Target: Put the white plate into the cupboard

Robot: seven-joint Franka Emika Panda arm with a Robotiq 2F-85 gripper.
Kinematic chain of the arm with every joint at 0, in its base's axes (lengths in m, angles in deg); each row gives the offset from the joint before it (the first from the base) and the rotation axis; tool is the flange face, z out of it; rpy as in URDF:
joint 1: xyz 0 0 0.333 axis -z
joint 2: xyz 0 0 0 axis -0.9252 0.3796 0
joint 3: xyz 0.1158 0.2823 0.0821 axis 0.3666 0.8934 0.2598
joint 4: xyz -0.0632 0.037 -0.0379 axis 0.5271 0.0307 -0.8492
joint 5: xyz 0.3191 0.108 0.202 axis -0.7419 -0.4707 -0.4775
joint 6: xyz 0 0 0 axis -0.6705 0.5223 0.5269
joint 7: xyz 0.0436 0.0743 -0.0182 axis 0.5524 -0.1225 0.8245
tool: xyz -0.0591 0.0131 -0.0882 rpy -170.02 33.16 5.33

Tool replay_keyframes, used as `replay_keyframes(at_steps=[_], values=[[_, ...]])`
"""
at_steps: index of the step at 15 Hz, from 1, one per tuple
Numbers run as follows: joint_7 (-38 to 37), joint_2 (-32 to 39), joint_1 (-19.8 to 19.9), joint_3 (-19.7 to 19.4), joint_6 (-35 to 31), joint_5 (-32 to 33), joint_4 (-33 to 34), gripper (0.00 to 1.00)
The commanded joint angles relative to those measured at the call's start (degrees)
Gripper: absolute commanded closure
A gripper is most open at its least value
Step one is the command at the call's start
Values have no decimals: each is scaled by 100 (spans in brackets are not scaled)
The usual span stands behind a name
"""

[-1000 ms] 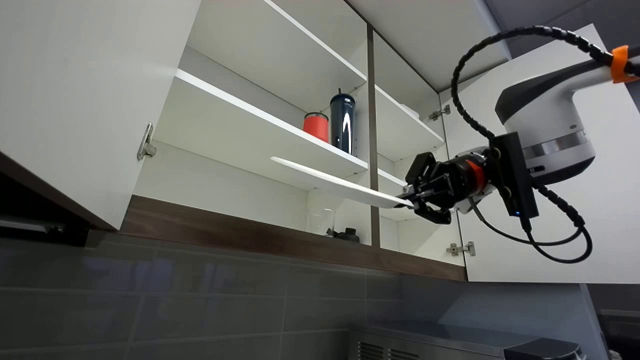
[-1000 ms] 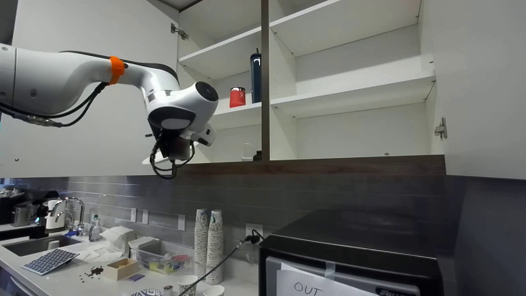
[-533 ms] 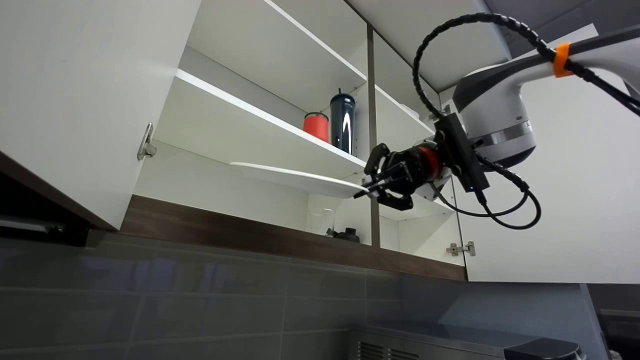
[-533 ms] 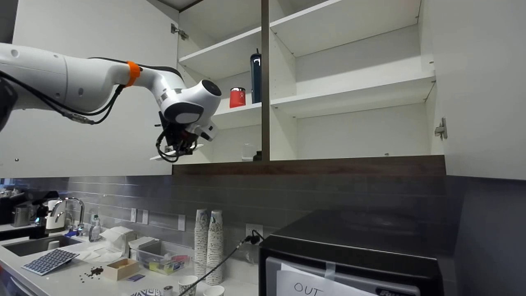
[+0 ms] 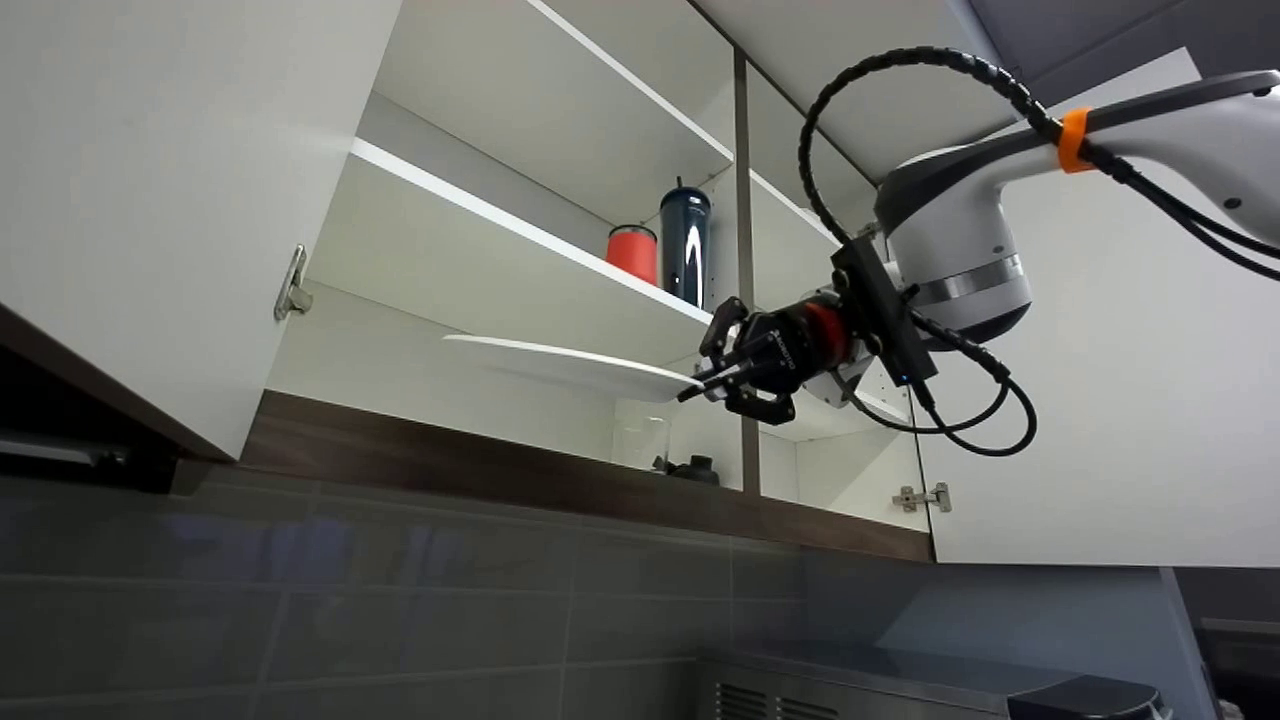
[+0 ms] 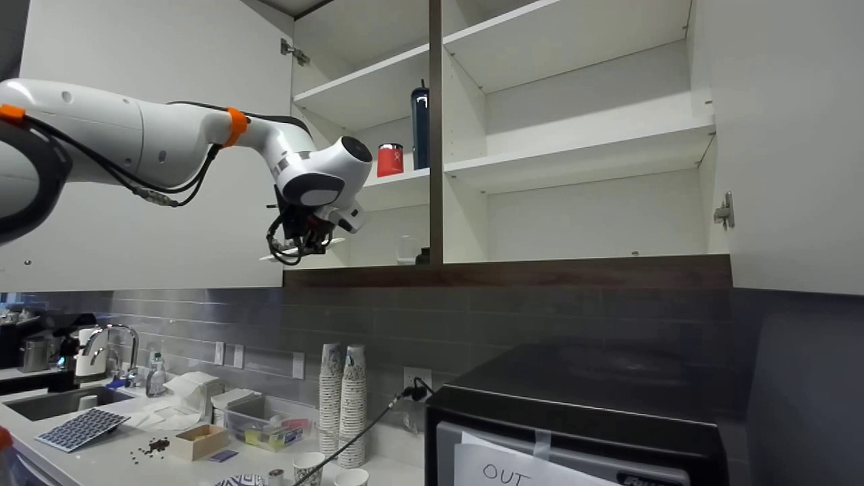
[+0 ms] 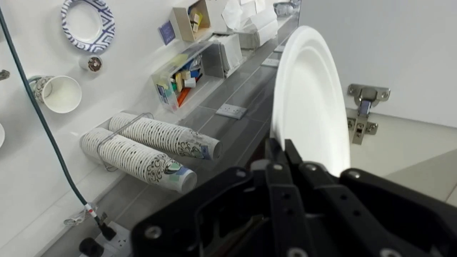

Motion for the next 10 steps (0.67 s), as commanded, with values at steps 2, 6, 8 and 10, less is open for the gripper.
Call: replay_keyframes(at_steps=[2,6,8,10], values=[[-673,558,-165,107,-1002,201,516,99],[-1315,1027,-342,188,-1236,580,995,99],[-1682,1196,-424,194,-1204,792,1197,99],[-2032,1349,-508,198,-1227,912,1367,99]])
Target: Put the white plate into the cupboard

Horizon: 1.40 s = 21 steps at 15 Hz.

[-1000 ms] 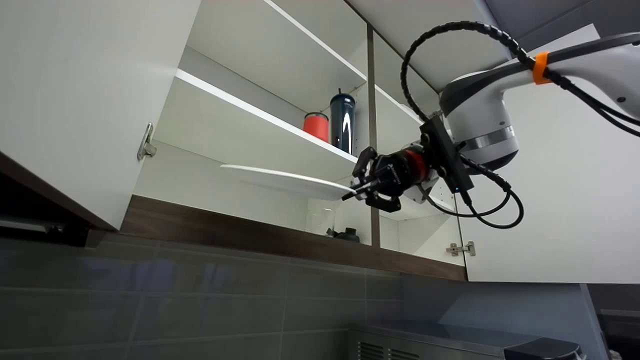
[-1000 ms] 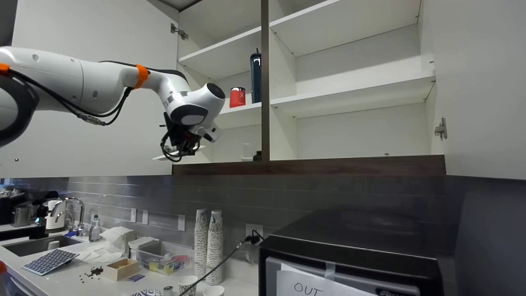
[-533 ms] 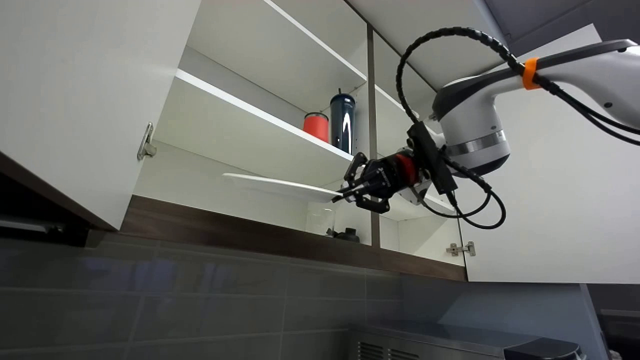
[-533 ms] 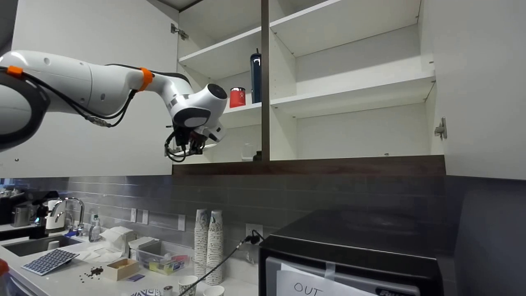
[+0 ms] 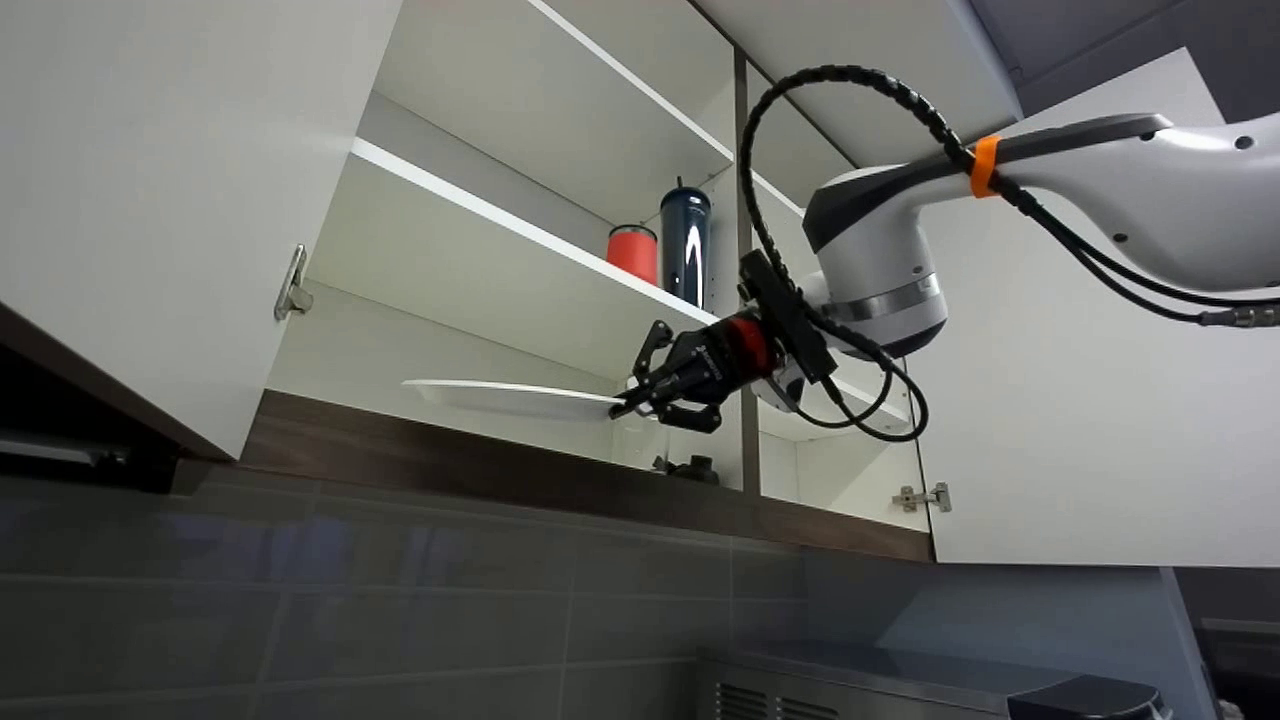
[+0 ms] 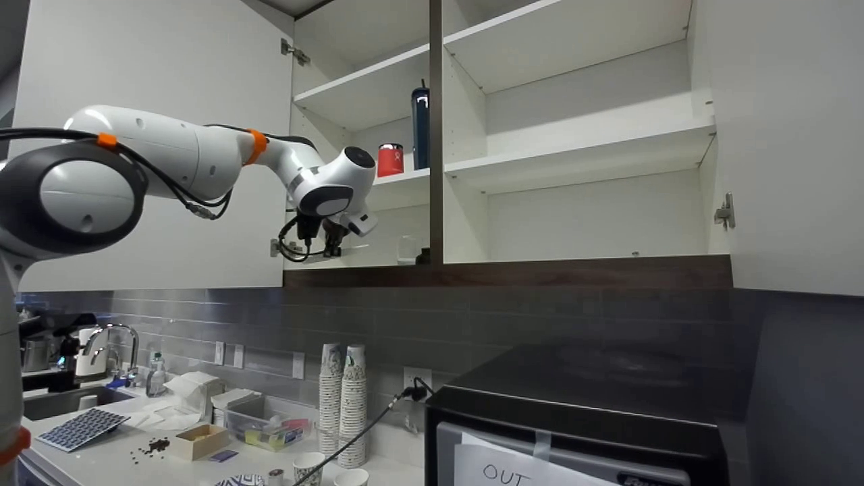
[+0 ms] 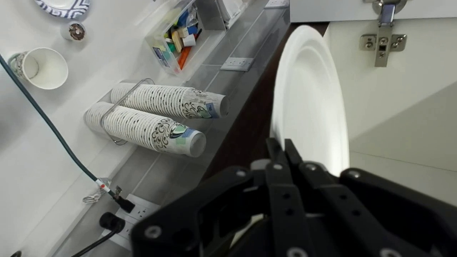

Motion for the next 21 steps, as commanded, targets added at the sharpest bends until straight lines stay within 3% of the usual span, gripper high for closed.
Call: replay_keyframes(at_steps=[1,8,18,19,21], values=[[-803,407,-190,-17,15,250,536,99],[-1783,940,-370,-12,-236,382,1100,99],[-2332,1408,-601,-25,-980,558,1471,99],[-2396,1442,-612,-28,-1015,599,1504,77],[-2518,1502,-623,-28,-1036,614,1579,64]])
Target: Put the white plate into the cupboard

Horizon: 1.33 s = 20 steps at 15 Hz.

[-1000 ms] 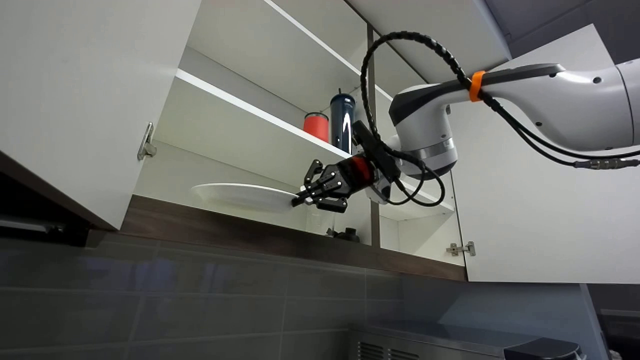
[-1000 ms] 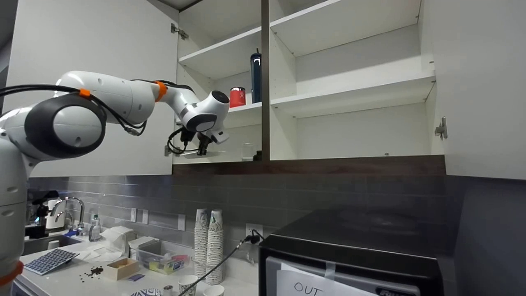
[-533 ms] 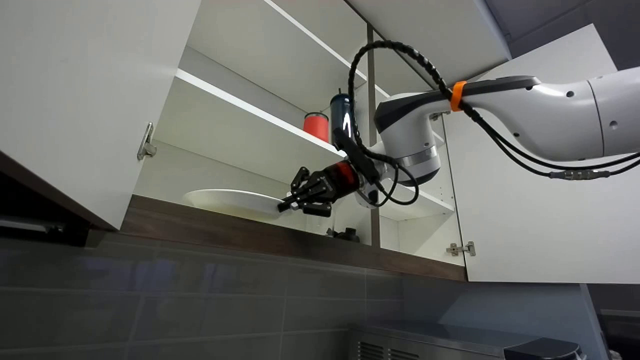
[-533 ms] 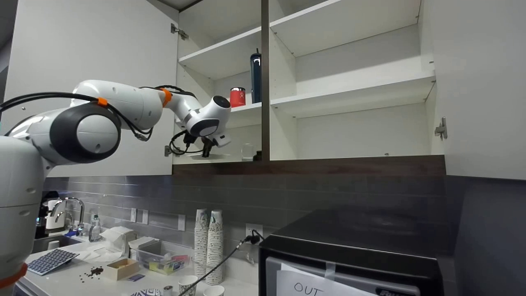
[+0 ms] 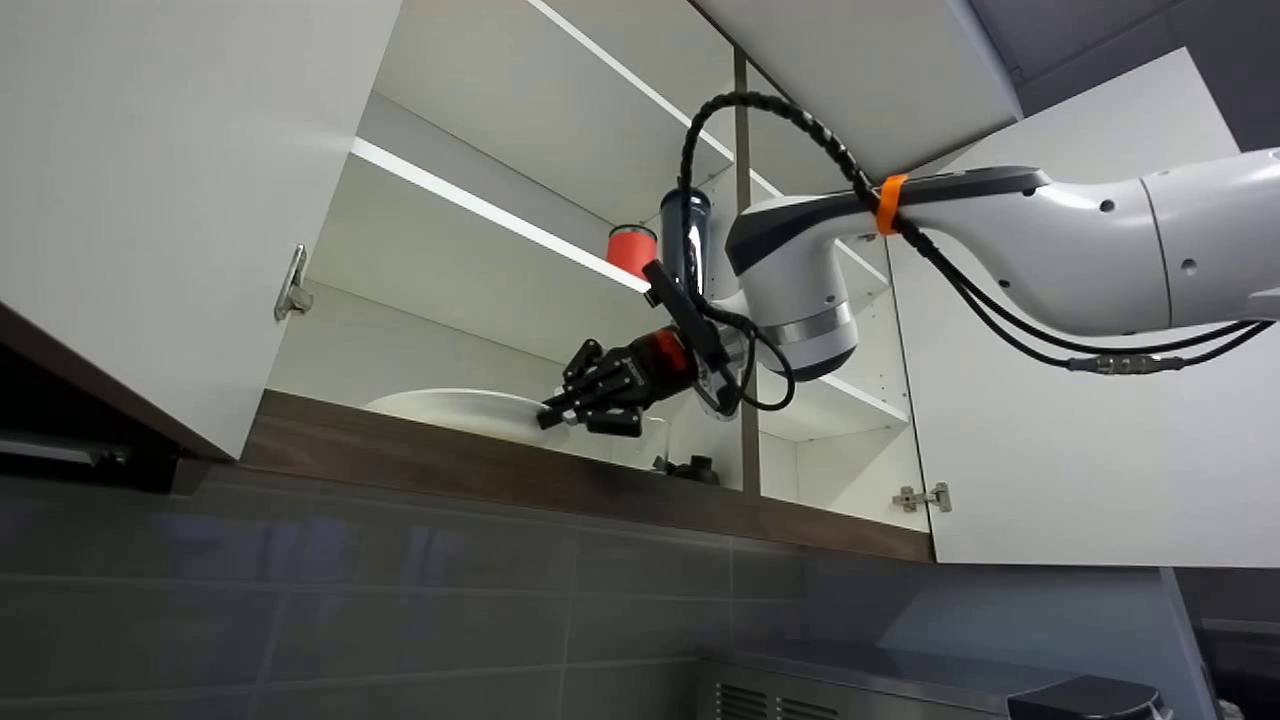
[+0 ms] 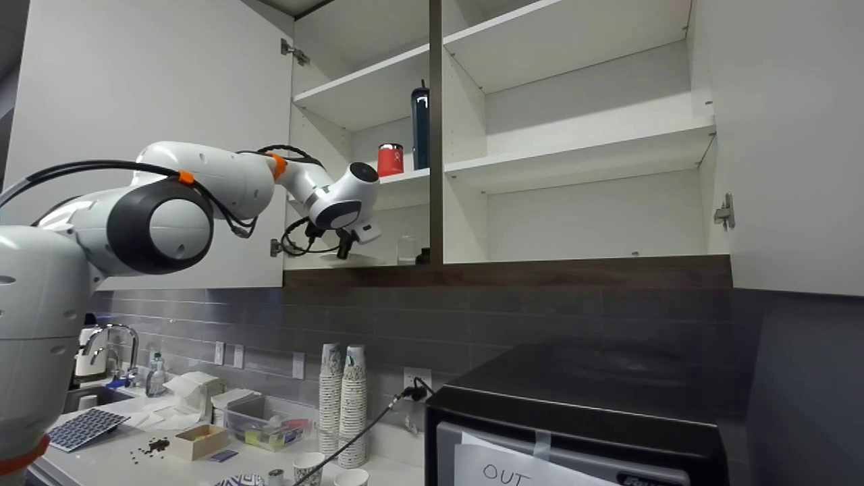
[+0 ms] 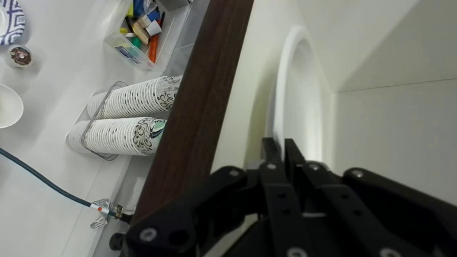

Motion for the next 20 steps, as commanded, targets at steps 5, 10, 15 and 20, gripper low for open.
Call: replay_keyframes(at_steps=[5,10,15,20], values=[[-510,202,-112,-32,-84,315,336,27],[-327,-55,-5,-62,77,484,222,0],[304,-435,175,-199,649,383,34,0],[1800,-847,379,-462,1573,169,-142,0]])
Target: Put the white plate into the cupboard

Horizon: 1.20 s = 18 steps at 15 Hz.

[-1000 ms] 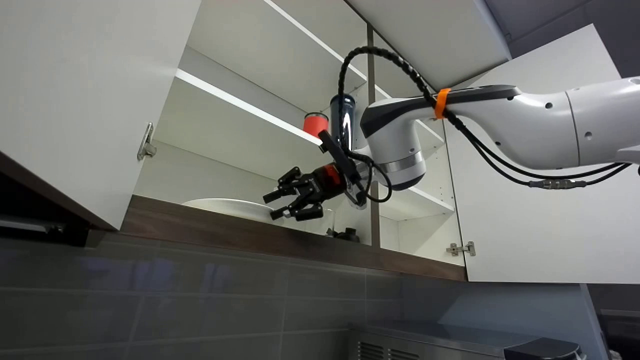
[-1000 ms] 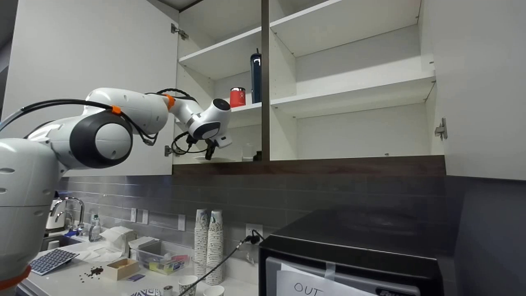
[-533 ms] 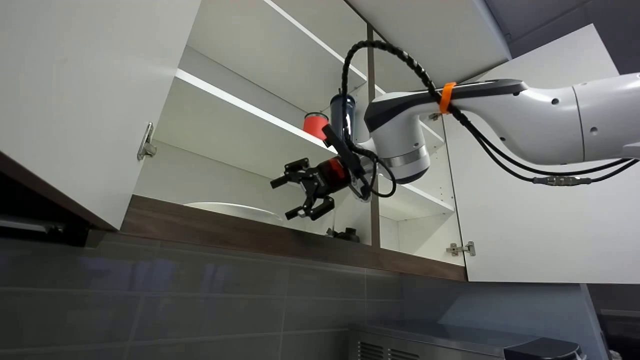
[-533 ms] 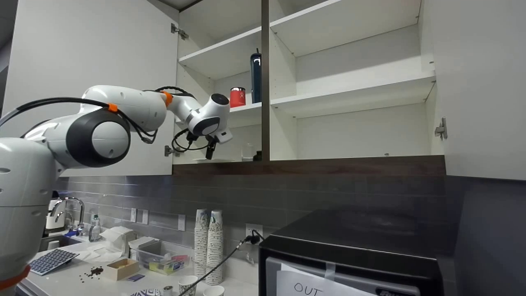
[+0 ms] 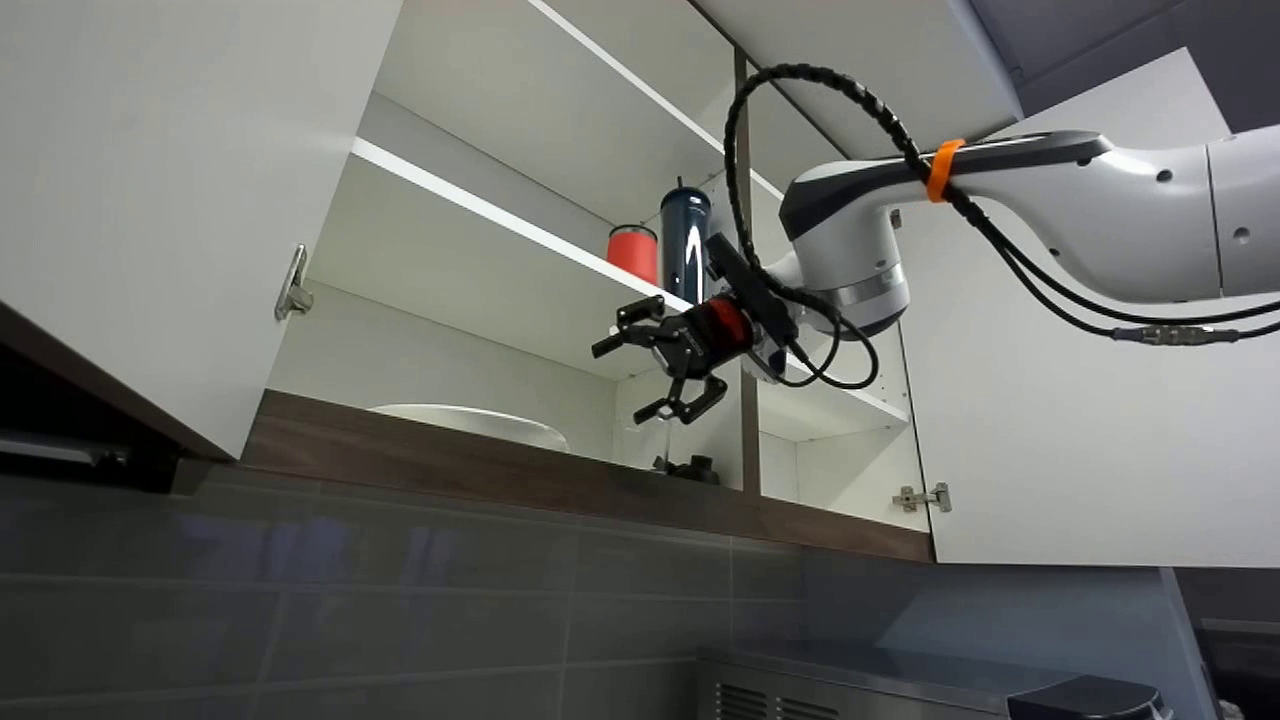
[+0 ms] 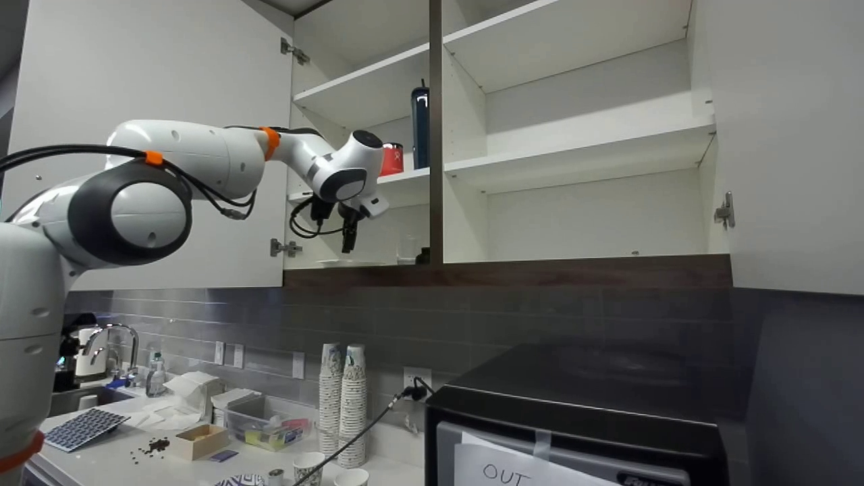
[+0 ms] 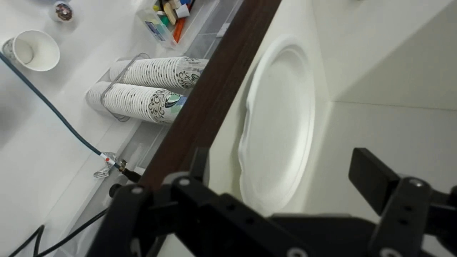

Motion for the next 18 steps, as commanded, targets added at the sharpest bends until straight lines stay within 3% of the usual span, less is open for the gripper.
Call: replay_keyframes(at_steps=[1,8,11,15,16,18], values=[[1307,-450,157,-194,670,-209,-382,0],[3840,-1034,303,-682,1972,-167,-899,0],[4680,-1297,343,-820,2171,-56,-1159,0],[5327,-1616,346,-934,1982,-132,-1567,0],[4996,-1282,334,-923,2101,-117,-1093,0],[5161,-1404,335,-953,2094,-115,-1245,0]])
